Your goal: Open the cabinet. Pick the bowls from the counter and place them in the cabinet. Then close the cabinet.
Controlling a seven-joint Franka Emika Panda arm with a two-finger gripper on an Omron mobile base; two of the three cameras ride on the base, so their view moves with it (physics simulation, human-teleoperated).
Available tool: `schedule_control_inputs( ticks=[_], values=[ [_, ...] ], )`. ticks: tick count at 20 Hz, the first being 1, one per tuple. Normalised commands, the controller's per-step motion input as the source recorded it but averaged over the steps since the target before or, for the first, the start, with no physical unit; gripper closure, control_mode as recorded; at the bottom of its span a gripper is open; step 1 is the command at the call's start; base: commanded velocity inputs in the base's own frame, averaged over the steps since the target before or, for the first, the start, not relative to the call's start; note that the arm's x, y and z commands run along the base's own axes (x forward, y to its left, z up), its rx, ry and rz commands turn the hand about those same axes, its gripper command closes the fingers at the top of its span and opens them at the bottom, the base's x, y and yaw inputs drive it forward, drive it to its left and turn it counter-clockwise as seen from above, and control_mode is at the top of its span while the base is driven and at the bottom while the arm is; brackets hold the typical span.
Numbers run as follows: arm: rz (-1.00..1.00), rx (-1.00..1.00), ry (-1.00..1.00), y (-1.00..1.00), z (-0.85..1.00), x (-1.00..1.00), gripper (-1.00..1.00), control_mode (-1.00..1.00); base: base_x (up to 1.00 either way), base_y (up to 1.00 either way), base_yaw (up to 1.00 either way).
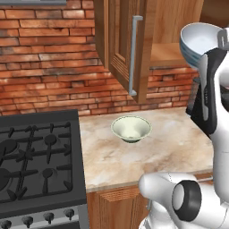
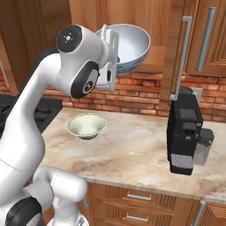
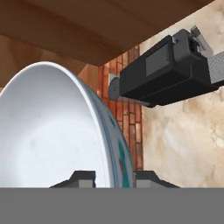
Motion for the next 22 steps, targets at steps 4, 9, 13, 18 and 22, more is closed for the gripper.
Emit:
schedule_control_inputs(
  ticks=[4, 9, 13, 18, 22],
  values=[
    [0.00, 0.00, -0.04, 0.00, 0.00, 0.58, 1.00, -1.00, 0.00, 0.00, 0.00],
    [0.00, 0.00, -0.09, 0.00, 0.00, 0.46, 1.00, -1.00, 0.00, 0.00, 0.00],
    [0.00, -0.01, -0.09, -0.11, 0.00, 0.19, 1.00, -1.00, 0.00, 0.00, 0.00],
    [0.00, 0.00, 0.00, -0.28, 0.00, 0.18, 1.00, -1.00, 0.00, 0.00, 0.00],
    [0.00, 0.00, 0.00, -0.25, 0.00, 0.20, 1.00, -1.00, 0.00, 0.00, 0.00]
  ],
)
